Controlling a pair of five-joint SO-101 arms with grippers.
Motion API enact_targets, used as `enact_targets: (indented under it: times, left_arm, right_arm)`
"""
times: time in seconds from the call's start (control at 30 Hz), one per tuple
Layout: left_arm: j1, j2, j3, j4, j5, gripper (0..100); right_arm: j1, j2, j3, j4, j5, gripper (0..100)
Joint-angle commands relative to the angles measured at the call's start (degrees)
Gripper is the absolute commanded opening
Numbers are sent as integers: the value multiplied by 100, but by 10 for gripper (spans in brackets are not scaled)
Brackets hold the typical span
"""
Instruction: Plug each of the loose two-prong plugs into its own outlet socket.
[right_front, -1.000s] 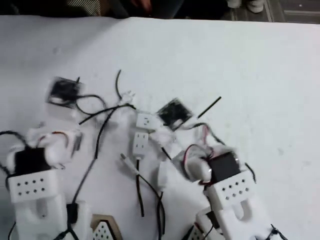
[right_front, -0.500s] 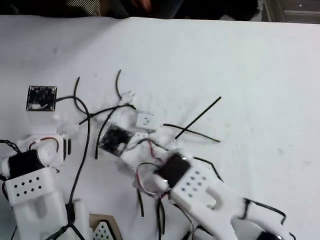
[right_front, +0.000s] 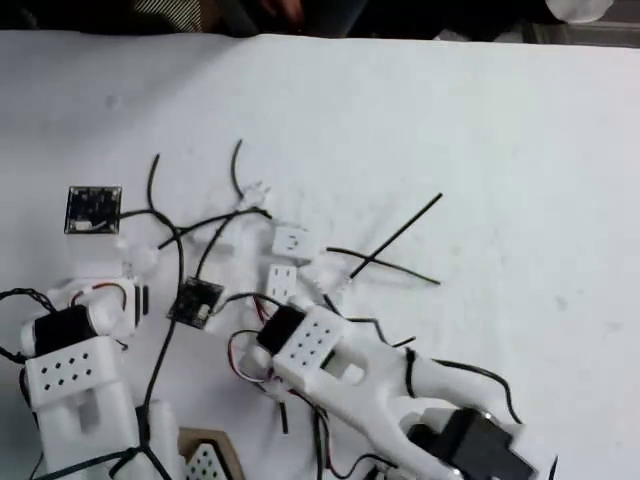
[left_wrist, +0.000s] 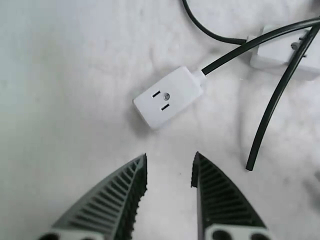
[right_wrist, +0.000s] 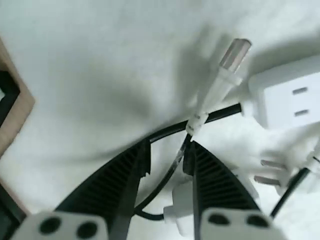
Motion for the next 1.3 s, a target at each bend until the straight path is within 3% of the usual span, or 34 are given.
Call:
enact_targets:
  times: [0.0, 0.13, 0.37, 0.57, 1.13, 1.27]
  left_arm:
    - [-22, 22, -18, -97, 53, 162]
    - [-22, 22, -18, -97, 53, 162]
    - [-22, 22, 44, -176, 53, 162]
    - [-22, 22, 158, -378, 53, 162]
    - [4, 22, 220, -378, 53, 162]
    - [4, 22, 220, -378, 53, 162]
  right_arm:
    - [-13, 154, -255, -136, -35, 104]
    - [277, 268, -255, -365, -9, 15]
    - [514, 277, -220, -462, -9, 21]
    - [514, 268, -264, -338, -26, 111]
    - [514, 760, -185, -664, -35, 111]
    - [514, 1077, -484, -470, -35, 18]
